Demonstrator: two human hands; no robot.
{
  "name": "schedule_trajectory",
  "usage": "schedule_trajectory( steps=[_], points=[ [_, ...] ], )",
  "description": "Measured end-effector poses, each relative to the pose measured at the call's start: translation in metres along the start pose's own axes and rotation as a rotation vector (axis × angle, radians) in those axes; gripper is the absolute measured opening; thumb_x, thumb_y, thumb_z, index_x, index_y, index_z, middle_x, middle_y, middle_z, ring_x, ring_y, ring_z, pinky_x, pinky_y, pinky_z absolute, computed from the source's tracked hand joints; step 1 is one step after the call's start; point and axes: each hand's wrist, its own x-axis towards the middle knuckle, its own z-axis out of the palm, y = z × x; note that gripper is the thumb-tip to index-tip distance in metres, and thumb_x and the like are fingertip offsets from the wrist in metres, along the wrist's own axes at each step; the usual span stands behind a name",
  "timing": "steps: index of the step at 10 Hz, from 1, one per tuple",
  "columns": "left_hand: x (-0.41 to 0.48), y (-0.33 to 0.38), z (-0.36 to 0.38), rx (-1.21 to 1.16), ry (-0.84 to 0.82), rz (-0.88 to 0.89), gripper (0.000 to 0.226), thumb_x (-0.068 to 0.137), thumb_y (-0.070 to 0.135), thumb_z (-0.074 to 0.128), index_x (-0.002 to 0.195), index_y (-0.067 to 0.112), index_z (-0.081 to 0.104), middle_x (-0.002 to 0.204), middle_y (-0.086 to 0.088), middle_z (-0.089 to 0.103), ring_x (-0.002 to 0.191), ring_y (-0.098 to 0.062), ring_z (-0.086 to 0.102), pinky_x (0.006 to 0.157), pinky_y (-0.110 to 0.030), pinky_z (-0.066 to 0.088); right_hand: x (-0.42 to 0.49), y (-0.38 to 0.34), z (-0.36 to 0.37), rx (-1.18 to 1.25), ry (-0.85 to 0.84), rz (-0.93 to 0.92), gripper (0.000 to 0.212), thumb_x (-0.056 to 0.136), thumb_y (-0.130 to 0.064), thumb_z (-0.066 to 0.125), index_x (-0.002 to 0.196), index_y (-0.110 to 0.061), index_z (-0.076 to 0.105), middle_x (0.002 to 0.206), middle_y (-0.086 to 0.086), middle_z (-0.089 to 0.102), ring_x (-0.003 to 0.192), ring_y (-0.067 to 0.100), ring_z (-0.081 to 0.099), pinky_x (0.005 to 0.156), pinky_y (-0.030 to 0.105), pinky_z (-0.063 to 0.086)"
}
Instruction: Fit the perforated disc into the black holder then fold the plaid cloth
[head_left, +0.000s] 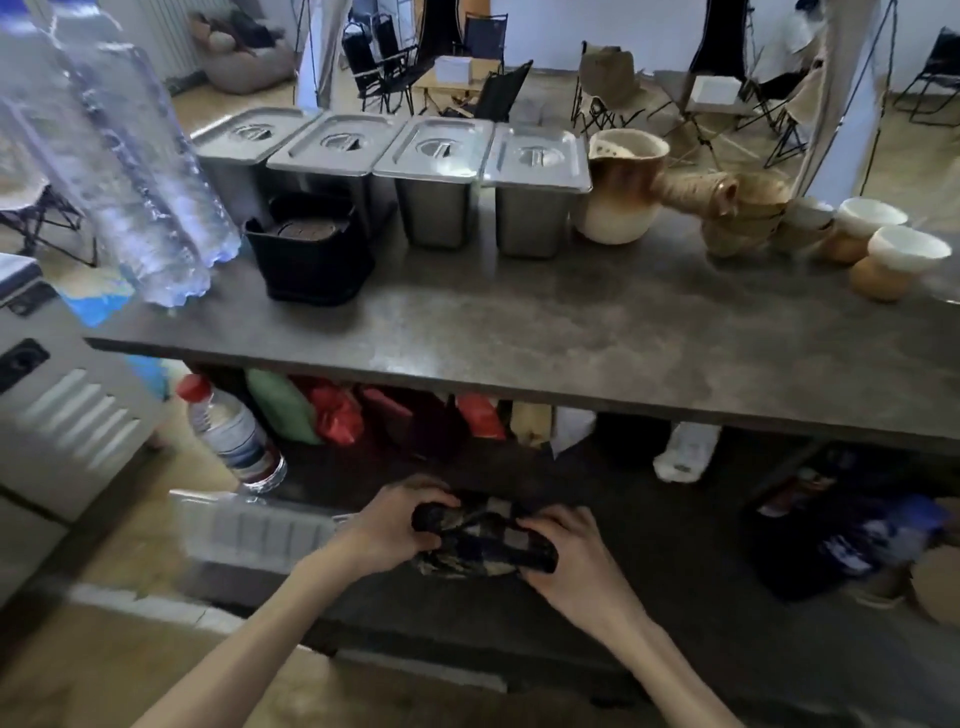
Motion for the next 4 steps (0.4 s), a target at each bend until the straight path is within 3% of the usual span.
schedule_trajectory(
  steps=[1, 2, 3, 4],
  points=[
    [0.009, -0.021, 0.019, 0.019, -0.008, 0.010, 0.049, 0.072, 0.012, 0.078, 0.118, 0.023, 0.067, 0.129, 0.003, 0.053, 0.123, -0.011, 0.049, 0.106, -0.019, 0.032, 0.007, 0.013, 0.024, -0.040, 0.005, -0.006, 0.049, 0.084, -0.031, 0.066, 0.131, -0.031, 0.054, 0.121, -0.014, 0.049, 0.114, 0.010, 0.036, 0.098, 0.026, 0.042],
    [0.011, -0.036, 0.037, 0.022, -0.023, 0.020, 0.050, 0.073, 0.009, 0.077, 0.120, 0.020, 0.065, 0.131, 0.000, 0.051, 0.123, -0.012, 0.048, 0.107, -0.016, 0.030, 0.009, 0.024, 0.039, -0.076, -0.013, -0.007, 0.050, 0.084, -0.030, 0.068, 0.132, -0.029, 0.054, 0.119, -0.014, 0.048, 0.110, 0.008, 0.035, 0.097, 0.025, 0.041],
    [0.007, -0.045, 0.048, 0.019, -0.018, 0.016, 0.050, 0.075, 0.005, 0.075, 0.123, 0.015, 0.063, 0.131, -0.003, 0.051, 0.122, -0.015, 0.049, 0.094, 0.003, 0.020, 0.005, 0.024, 0.049, -0.103, -0.021, -0.024, 0.052, 0.082, -0.032, 0.069, 0.132, -0.028, 0.054, 0.122, -0.011, 0.048, 0.112, 0.008, 0.034, 0.100, 0.029, 0.042],
    [0.005, -0.043, 0.049, 0.027, 0.021, 0.027, 0.053, 0.079, 0.008, 0.071, 0.130, 0.019, 0.058, 0.142, -0.001, 0.044, 0.133, -0.017, 0.041, 0.102, -0.007, 0.017, 0.009, 0.019, 0.039, -0.151, -0.131, 0.009, 0.061, 0.082, -0.040, 0.067, 0.138, -0.032, 0.044, 0.136, -0.012, 0.038, 0.125, 0.011, 0.028, 0.104, 0.035, 0.040]
  ],
)
